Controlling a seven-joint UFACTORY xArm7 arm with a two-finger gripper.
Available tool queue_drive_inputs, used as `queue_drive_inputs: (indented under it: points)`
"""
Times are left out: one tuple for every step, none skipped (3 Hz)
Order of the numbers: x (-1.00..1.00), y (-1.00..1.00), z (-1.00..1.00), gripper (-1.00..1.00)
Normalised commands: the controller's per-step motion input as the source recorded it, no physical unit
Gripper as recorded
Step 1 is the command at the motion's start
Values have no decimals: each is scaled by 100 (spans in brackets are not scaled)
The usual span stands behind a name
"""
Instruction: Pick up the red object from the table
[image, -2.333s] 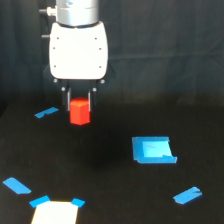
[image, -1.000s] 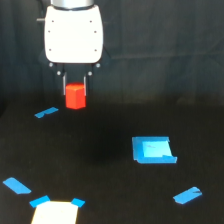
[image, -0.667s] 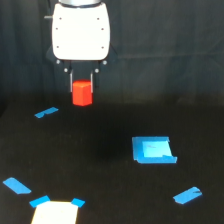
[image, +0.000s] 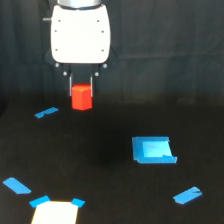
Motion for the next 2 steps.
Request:
queue_drive_inputs:
  points:
    - [9,35,41,-100]
    - [53,62,100,-100]
